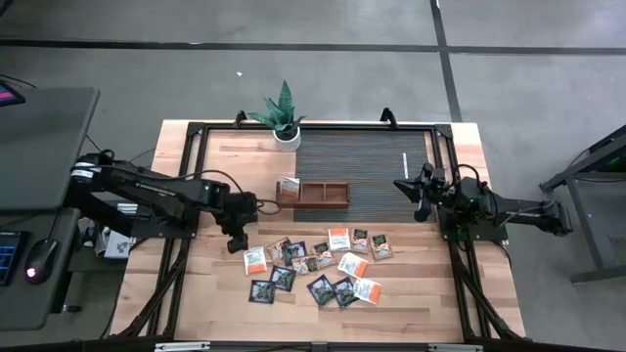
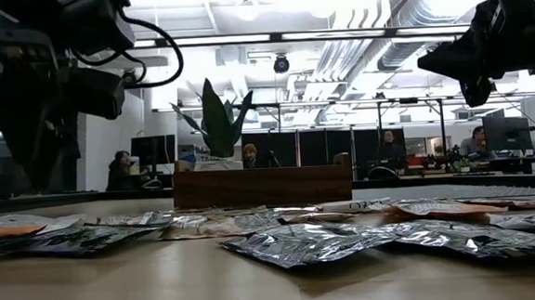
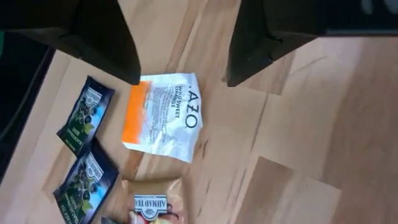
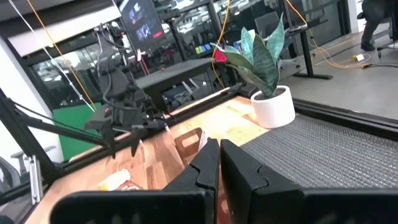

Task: Pick & Place Tea
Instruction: Put the orange tea bag into the left section of the wooden organizer, then put the blue tea bag into the middle section of the wooden organizer

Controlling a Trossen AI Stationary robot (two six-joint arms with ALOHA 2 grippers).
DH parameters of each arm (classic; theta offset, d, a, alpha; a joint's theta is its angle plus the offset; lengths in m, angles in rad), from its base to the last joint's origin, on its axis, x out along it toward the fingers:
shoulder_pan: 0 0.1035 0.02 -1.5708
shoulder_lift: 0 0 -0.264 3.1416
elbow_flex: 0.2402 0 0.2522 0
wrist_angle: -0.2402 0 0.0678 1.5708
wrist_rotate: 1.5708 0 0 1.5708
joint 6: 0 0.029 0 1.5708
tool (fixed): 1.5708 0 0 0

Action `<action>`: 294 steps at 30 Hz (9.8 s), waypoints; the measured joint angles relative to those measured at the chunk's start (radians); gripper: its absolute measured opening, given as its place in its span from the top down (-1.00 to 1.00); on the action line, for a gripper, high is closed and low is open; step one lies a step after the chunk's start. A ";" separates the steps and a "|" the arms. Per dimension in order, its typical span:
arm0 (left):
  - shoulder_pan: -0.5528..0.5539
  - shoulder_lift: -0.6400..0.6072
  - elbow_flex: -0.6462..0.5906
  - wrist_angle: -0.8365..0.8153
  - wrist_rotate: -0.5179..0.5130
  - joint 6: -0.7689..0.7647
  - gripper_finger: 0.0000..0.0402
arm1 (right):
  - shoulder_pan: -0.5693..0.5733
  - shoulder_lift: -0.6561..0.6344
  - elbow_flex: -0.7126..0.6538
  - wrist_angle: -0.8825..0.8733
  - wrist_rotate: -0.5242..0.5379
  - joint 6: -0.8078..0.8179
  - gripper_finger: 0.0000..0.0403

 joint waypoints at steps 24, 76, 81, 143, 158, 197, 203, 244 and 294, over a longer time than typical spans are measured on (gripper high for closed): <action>-0.126 0.264 0.081 0.064 -0.105 -0.129 -0.29 | 0.000 0.001 0.000 -0.001 0.000 0.000 0.94; -0.138 0.342 0.091 0.105 -0.006 -0.198 0.99 | 0.000 0.001 0.000 -0.001 0.000 0.000 0.94; -0.138 0.336 0.091 0.102 -0.008 -0.195 0.99 | 0.000 0.001 0.000 -0.001 0.000 0.000 0.94; 0.223 0.597 1.018 -0.624 -0.581 0.749 1.00 | 0.000 0.008 0.000 -0.001 0.000 0.000 0.94; 0.237 0.669 1.018 -0.634 -0.633 0.760 1.00 | 0.000 0.007 0.000 -0.001 0.000 0.000 0.94; 0.294 0.708 1.014 -0.622 -0.557 0.799 0.99 | 0.000 0.008 0.000 -0.001 0.000 0.000 0.94; 0.294 0.708 1.014 -0.623 -0.534 0.819 0.84 | 0.000 0.008 0.000 -0.001 0.000 0.000 0.94; -0.024 0.707 1.154 -0.393 -0.400 0.663 0.27 | 0.000 0.008 0.000 -0.001 0.000 0.000 0.94; -0.001 0.448 0.458 -0.074 -0.079 0.515 0.27 | 0.000 0.019 0.000 -0.003 -0.001 0.000 0.94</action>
